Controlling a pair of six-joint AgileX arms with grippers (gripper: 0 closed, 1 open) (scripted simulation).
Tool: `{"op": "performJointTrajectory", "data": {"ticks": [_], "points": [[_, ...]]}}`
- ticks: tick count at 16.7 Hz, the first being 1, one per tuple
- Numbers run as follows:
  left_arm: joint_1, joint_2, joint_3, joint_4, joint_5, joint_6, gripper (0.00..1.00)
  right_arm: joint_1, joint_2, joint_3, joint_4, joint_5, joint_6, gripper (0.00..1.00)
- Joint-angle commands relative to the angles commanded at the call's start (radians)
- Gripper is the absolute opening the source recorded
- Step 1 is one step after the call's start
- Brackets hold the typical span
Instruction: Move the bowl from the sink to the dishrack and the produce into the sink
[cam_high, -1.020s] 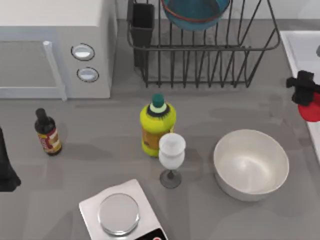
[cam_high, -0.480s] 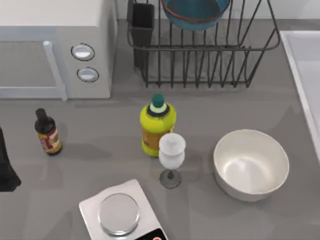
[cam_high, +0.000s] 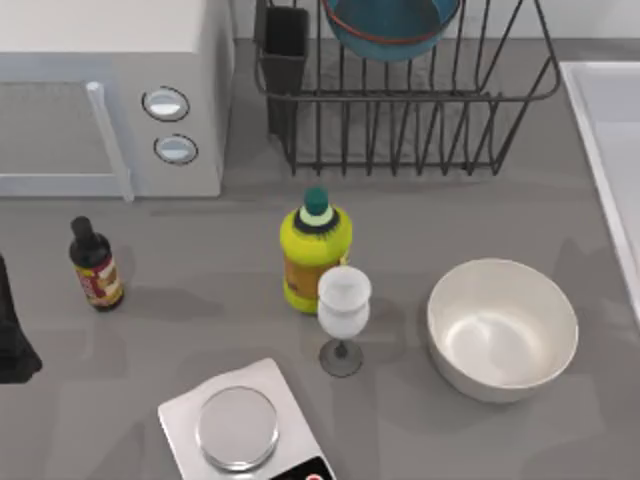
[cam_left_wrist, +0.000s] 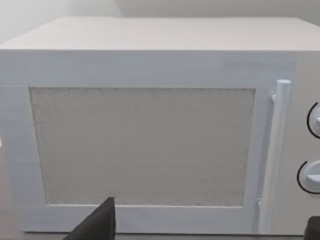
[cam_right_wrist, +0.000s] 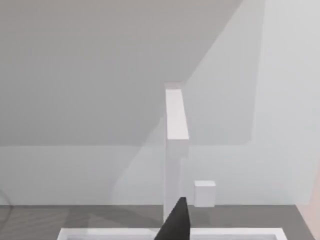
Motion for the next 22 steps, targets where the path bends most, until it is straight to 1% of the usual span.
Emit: {"op": "performJointTrajectory", "data": {"ticks": [5, 8, 11, 18, 20, 22], "points": [[0.000, 0.000, 0.000, 0.000, 0.000, 0.000, 1.00, 0.004, 0.006, 0.004, 0.000, 0.002, 0.002, 0.00], [0.000, 0.000, 0.000, 0.000, 0.000, 0.000, 1.00, -0.002, 0.075, -0.003, 0.069, 0.004, 0.002, 0.00], [0.000, 0.000, 0.000, 0.000, 0.000, 0.000, 1.00, -0.007, 0.223, -0.020, 0.231, 0.002, 0.001, 0.00], [0.000, 0.000, 0.000, 0.000, 0.000, 0.000, 1.00, -0.005, 0.613, -0.084, 0.709, 0.005, -0.002, 0.00], [0.000, 0.000, 0.000, 0.000, 0.000, 0.000, 1.00, -0.003, 0.685, -0.098, 0.788, 0.007, -0.003, 0.00], [0.000, 0.000, 0.000, 0.000, 0.000, 0.000, 1.00, -0.002, 0.721, -0.106, 0.825, 0.009, -0.004, 0.00]]}}
